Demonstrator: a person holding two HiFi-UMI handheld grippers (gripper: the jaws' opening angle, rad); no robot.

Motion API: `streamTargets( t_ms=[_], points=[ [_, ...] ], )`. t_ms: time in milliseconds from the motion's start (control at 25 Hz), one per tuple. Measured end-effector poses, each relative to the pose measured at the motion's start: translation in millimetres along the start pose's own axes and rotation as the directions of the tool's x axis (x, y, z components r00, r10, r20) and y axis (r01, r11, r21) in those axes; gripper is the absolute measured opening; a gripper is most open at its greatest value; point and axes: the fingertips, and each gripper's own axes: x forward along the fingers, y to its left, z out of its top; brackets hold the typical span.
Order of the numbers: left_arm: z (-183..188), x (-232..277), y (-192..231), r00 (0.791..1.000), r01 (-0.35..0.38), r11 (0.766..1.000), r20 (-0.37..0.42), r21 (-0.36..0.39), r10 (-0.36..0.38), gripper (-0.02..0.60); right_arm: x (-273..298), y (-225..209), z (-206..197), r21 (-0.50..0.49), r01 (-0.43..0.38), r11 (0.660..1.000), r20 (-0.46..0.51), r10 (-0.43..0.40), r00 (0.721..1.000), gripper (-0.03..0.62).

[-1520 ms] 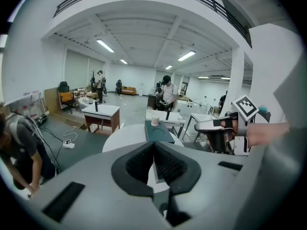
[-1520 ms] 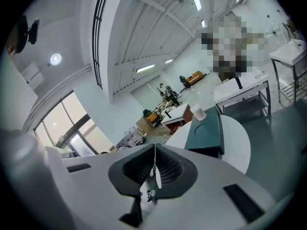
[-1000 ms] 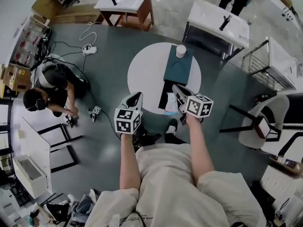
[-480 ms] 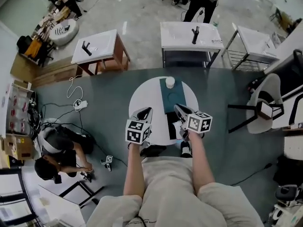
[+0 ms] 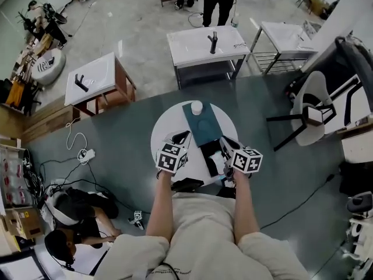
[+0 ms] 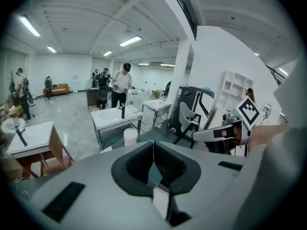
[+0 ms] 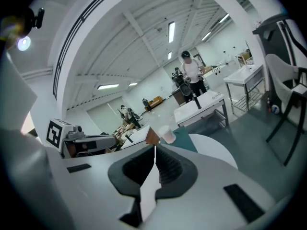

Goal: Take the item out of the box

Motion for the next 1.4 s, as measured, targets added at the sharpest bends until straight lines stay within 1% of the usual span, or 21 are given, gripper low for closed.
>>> streamTargets(
  t_ms=[120,200,320,480,560,680,760,920,1080,1400],
  points=[
    [-2.3,11.4,-2.0,0.998,0.059,0.998,-0.018,0.036,-0.058,0.021,-1.5,-13.3,-8.8,0.021,0.067,0.998,0.01,-0.067,0.998,0.037],
    [-8.9,18.9,-3.5,0.995,0.089,0.994,-0.044,0.059,-0.086,0.021,-3.9,-19.5,-21.9,0.034,0.1,0.994,0.005,-0.101,0.995,0.037],
    [-17.3,25.4,-4.2,0.991,0.125,0.991,-0.06,0.054,-0.122,0.021,-7.9,-24.0,-41.6,0.035,0.148,0.988,-0.026,-0.148,0.989,0.037],
    [-32.3,27.4,-8.3,0.982,0.173,0.984,-0.091,0.051,-0.168,0.021,-12.8,-32.4,-59.6,0.027,0.226,0.974,-0.067,-0.224,0.972,0.037],
    [-35.0,31.1,-6.4,0.979,0.186,0.982,-0.094,0.041,-0.182,0.021,-12.0,-39.4,-65.1,-0.008,0.269,0.963,-0.093,-0.269,0.959,0.037],
    [-36.2,36.2,-2.7,0.975,0.206,0.978,-0.086,0.027,-0.203,0.021,-8.4,-48.4,-74.6,-0.085,0.328,0.941,-0.136,-0.337,0.932,0.037],
    [-42.7,35.7,0.4,0.973,0.213,0.977,-0.093,0.026,-0.209,0.021,-5.1,-49.0,-86.8,-0.128,0.342,0.931,-0.164,-0.36,0.918,0.037],
    [-58.2,35.5,4.1,0.967,0.227,0.974,-0.119,0.008,-0.225,0.021,1.7,-47.7,-112.9,-0.2,0.332,0.922,-0.232,-0.374,0.898,0.037],
    [-68.4,40.7,2.3,0.957,0.253,0.967,-0.151,0.007,-0.249,0.021,2.6,-56.9,-127.4,-0.236,0.359,0.903,-0.258,-0.415,0.873,0.038],
    [-74.2,49.5,7.8,0.949,0.279,0.959,-0.142,-0.041,-0.282,0.021,14.6,-64.3,-143.4,-0.311,0.353,0.882,-0.314,-0.446,0.838,0.04]
  ],
)
